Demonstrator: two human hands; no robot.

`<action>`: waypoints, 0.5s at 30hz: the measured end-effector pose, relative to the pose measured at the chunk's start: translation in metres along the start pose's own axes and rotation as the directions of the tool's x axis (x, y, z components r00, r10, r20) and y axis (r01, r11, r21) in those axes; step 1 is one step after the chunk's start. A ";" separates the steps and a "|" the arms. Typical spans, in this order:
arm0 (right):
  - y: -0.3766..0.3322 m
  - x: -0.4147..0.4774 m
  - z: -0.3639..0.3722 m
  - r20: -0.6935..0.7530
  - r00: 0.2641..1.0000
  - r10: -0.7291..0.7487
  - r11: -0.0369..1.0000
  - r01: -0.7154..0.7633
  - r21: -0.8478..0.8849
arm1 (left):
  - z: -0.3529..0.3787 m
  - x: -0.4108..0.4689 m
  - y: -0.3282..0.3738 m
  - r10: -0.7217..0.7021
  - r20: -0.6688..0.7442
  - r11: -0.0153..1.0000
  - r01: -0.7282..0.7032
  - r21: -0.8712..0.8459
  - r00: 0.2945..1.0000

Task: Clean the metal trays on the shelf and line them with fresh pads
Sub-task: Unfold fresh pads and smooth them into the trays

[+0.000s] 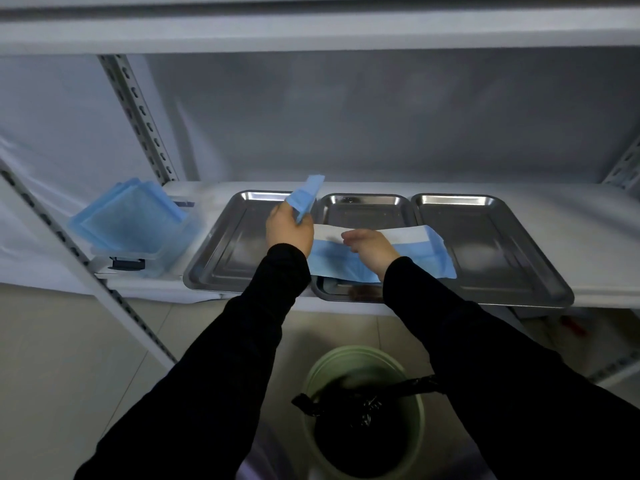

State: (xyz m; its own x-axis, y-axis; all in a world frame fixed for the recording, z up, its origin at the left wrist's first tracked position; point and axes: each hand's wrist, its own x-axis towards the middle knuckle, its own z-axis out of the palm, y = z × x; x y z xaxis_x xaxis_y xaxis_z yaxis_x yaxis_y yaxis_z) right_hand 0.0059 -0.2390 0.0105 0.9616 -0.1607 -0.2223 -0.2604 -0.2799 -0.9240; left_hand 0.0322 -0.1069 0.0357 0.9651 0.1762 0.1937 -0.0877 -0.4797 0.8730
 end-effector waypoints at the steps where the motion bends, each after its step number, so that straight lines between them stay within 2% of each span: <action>1: 0.002 0.001 0.001 0.003 1.000 -0.009 0.999 0.009 -0.037 | -0.003 0.000 0.002 -0.010 -0.026 0.997 0.008 -0.074 1.000; 4: 0.008 0.006 0.004 -0.012 1.000 -0.021 0.995 0.020 -0.099 | -0.013 0.005 0.003 -0.034 -0.125 0.981 0.009 -0.191 0.992; 7: 0.011 0.008 0.005 -0.015 1.000 -0.013 0.985 0.010 -0.170 | -0.025 0.016 -0.004 -0.033 -0.202 0.996 0.016 -0.087 0.979; 10: 0.013 0.009 0.003 -0.024 0.999 -0.025 0.956 0.017 -0.293 | -0.035 0.022 -0.018 0.002 -0.210 0.999 0.008 0.050 0.978; 12: 0.014 0.009 0.001 -0.029 0.999 -0.045 0.923 0.030 -0.384 | -0.039 0.020 -0.028 0.042 -0.204 0.966 0.012 0.257 0.978; 14: 0.015 0.009 -0.001 -0.042 0.997 -0.070 0.856 0.038 -0.516 | -0.040 0.018 -0.038 0.093 -0.175 0.845 0.015 0.535 0.980; 15: 0.016 0.008 -0.002 -0.051 0.995 -0.085 0.798 0.038 -0.601 | -0.040 0.017 -0.041 0.112 -0.149 0.785 0.004 0.619 0.982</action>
State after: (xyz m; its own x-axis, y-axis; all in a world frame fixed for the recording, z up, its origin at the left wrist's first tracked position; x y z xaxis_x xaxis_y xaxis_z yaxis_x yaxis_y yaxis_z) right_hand 0.0095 -0.2465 -0.0050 0.9747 -0.1845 -0.1265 -0.2237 -0.7983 -0.5592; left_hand 0.0423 -0.0498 0.0210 0.9015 0.2473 0.3551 0.0879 -0.9082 0.4092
